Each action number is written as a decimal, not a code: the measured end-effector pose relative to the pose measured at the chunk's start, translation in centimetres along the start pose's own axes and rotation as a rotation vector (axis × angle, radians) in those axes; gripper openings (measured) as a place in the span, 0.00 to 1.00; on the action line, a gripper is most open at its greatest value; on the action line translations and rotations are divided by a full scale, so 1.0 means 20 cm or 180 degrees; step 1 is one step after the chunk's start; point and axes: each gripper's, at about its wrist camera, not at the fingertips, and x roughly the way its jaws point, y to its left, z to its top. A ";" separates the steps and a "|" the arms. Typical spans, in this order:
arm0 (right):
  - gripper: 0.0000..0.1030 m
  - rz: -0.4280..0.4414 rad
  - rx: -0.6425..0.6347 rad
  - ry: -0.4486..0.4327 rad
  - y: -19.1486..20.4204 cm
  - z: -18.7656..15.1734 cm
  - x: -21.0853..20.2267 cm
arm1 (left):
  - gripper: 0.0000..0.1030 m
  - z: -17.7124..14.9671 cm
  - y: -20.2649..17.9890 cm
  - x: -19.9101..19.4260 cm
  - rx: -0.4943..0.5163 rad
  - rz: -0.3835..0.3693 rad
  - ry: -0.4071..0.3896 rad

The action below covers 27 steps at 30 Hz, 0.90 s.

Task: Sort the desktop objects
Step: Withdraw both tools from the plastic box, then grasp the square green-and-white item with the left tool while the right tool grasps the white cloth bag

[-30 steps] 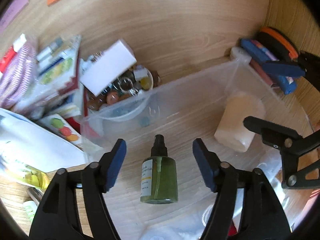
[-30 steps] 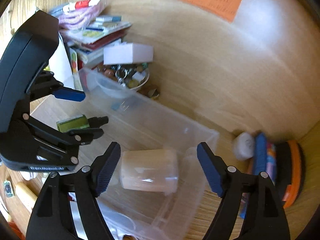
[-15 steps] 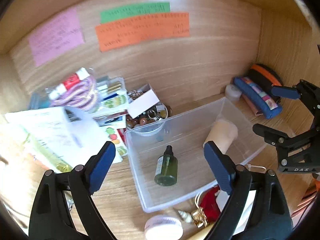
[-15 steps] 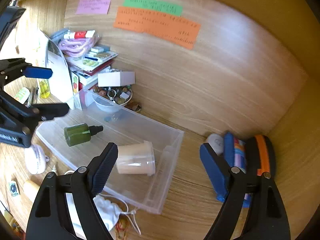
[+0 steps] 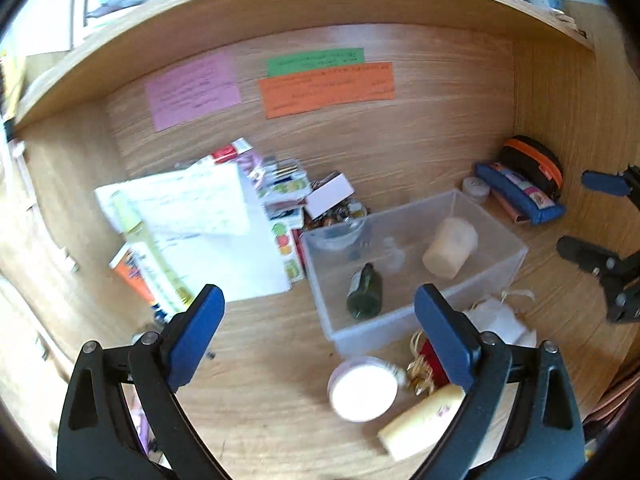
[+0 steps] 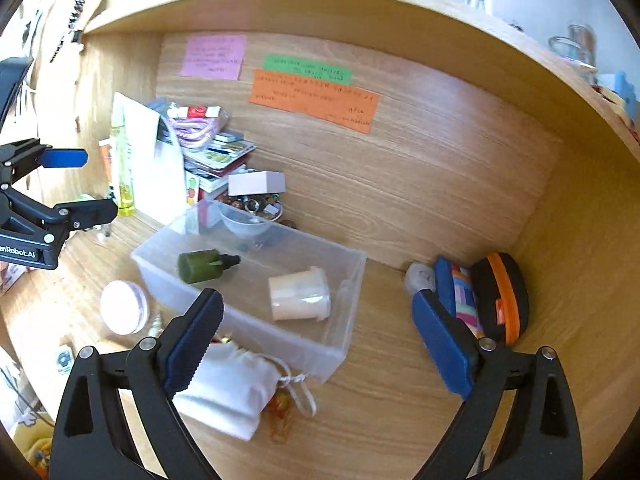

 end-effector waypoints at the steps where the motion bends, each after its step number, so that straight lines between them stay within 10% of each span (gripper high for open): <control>1: 0.94 -0.0010 0.0017 -0.0019 0.01 -0.02 -0.02 | 0.96 -0.04 0.01 -0.02 0.0005 0.0026 -0.0007; 27: 0.97 0.0163 0.0502 0.0378 0.23 -0.48 0.12 | 0.91 -0.82 -0.06 -0.06 -0.0217 -0.0276 0.0485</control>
